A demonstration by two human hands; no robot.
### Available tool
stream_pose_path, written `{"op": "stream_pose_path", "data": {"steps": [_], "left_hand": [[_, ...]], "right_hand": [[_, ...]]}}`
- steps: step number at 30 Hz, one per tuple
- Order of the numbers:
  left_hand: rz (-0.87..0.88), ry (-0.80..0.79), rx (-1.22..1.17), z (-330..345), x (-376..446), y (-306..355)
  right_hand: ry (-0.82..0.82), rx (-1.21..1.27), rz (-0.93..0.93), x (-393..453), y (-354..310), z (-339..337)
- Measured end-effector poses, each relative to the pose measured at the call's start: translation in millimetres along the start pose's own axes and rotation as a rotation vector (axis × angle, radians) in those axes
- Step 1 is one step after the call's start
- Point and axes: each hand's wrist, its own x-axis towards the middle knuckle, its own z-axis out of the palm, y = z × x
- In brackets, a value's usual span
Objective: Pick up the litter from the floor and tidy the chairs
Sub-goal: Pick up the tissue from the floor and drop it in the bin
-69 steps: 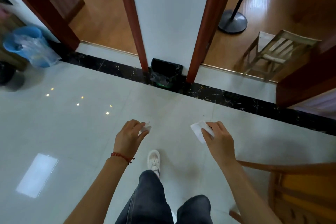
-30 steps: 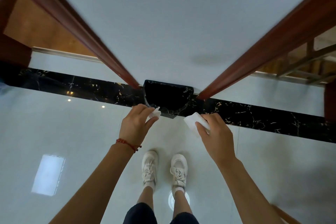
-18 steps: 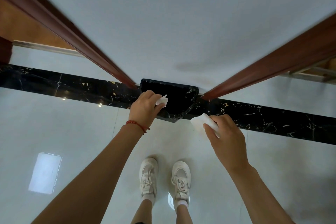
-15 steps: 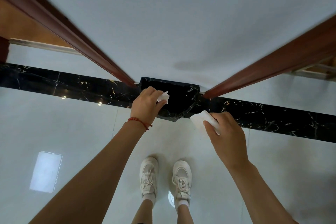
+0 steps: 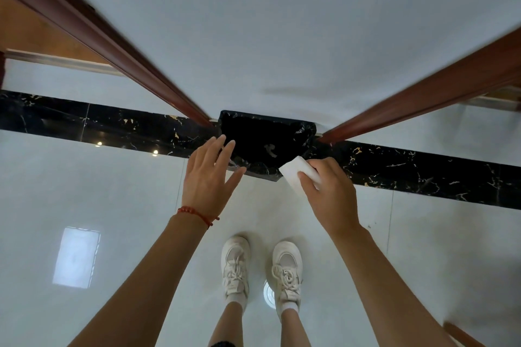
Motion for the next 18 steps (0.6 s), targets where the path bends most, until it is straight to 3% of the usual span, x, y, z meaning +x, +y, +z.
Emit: {"op": "stream_pose_path", "data": {"steps": [11,18], "left_hand": [[-0.043,0.021,0.039,-10.1,-42.9,-27.0],[-0.062,0.019,0.043,-15.4,-46.0,-21.5]], "right_hand": [[-0.011,-0.049,-0.086,57.7,-20.1,52.3],[-0.057,-0.197,-0.006,59.2,-15.7,51.3]]}}
